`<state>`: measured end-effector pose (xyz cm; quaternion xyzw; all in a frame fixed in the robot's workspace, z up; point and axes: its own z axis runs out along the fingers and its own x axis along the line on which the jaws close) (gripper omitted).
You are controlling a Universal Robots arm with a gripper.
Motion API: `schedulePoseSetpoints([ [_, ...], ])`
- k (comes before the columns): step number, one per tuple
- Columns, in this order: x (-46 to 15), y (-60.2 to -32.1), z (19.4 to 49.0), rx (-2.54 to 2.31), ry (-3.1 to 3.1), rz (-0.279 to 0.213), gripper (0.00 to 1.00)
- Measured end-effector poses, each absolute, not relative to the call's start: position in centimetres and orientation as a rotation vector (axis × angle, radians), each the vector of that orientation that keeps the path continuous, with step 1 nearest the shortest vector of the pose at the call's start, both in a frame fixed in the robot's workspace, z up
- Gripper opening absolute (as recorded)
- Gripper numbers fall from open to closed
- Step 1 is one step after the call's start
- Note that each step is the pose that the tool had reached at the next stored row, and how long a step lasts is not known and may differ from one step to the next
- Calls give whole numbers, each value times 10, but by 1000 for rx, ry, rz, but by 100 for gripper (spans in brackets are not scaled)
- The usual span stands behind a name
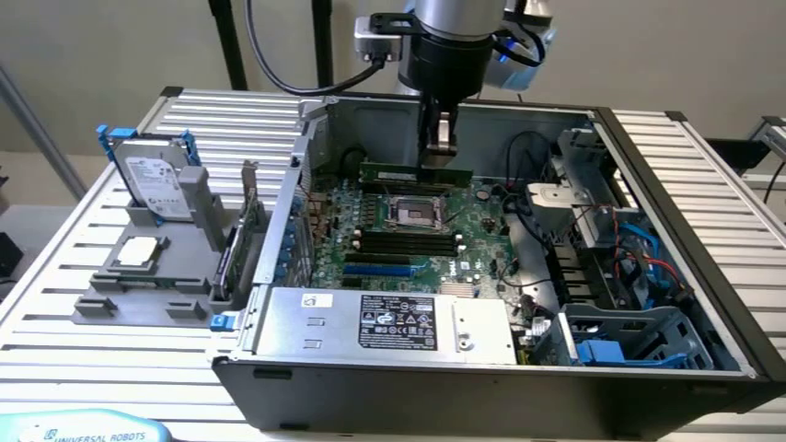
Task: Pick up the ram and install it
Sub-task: 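Insert the ram into the slot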
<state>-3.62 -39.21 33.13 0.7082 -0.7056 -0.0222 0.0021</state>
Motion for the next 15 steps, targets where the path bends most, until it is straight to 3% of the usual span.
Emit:
schedulePoseSetpoints([
  [15, -35, -392, 304, 2223, -2214, -67, 14],
])
